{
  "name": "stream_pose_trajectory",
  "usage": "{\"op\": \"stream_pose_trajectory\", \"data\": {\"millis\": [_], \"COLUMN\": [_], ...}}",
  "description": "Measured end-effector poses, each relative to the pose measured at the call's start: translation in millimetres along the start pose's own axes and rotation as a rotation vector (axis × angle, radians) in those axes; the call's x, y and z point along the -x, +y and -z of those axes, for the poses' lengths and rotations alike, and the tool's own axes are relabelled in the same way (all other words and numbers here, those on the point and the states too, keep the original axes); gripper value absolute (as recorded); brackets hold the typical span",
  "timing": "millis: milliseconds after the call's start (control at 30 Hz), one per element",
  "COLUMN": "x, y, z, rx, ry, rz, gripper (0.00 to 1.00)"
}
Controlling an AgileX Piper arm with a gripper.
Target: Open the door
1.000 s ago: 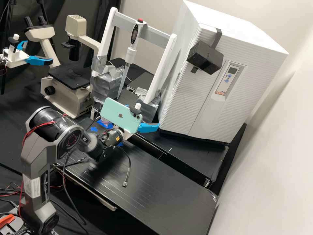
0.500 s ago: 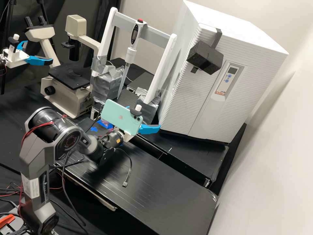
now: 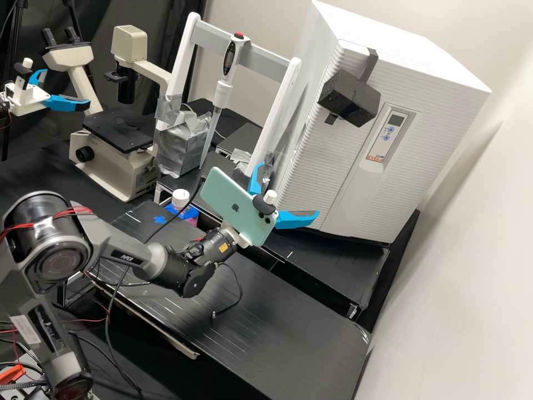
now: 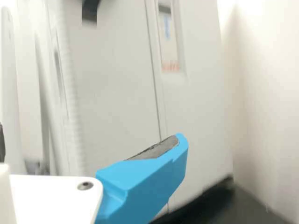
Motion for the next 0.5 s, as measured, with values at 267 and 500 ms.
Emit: {"op": "stream_pose_trajectory", "data": {"millis": [267, 500], "x": [-27.2, -49.2], "y": [16.5, 12.5], "z": [22.2, 32.0], "rx": [0.002, 0.001], "ry": [0.016, 0.005], "rz": [0.008, 0.045], "gripper": [1.00, 1.00]}}
